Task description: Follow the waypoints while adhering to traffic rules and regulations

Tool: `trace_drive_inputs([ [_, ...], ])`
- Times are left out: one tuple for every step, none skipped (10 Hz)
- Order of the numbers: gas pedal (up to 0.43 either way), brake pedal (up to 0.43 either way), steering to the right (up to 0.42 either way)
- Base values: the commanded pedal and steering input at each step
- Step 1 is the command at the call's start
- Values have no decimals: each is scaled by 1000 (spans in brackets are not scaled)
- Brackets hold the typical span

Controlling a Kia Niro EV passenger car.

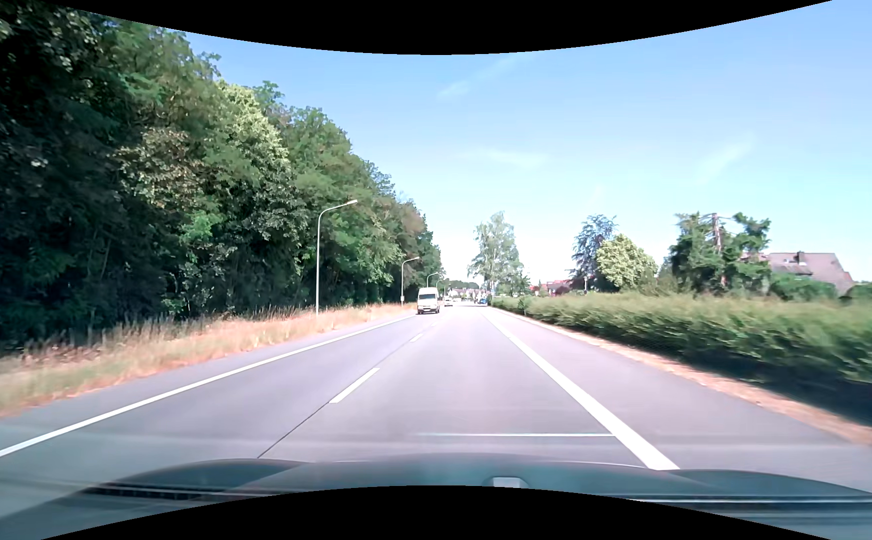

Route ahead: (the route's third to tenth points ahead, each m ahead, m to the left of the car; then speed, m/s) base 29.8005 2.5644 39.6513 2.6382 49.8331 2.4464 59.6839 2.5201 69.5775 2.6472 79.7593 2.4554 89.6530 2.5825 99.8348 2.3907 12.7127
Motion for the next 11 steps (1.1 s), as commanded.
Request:
trace_drive_inputs([
  [0,0,-4],
  [0,0,-4],
  [0,0,-3],
  [0,0,-3],
  [0,0,-3],
  [0,0,-4],
  [0,0,-3],
  [0,0,-3],
  [0,0,-4],
  [0,0,-3],
  [0,0,-4],
])
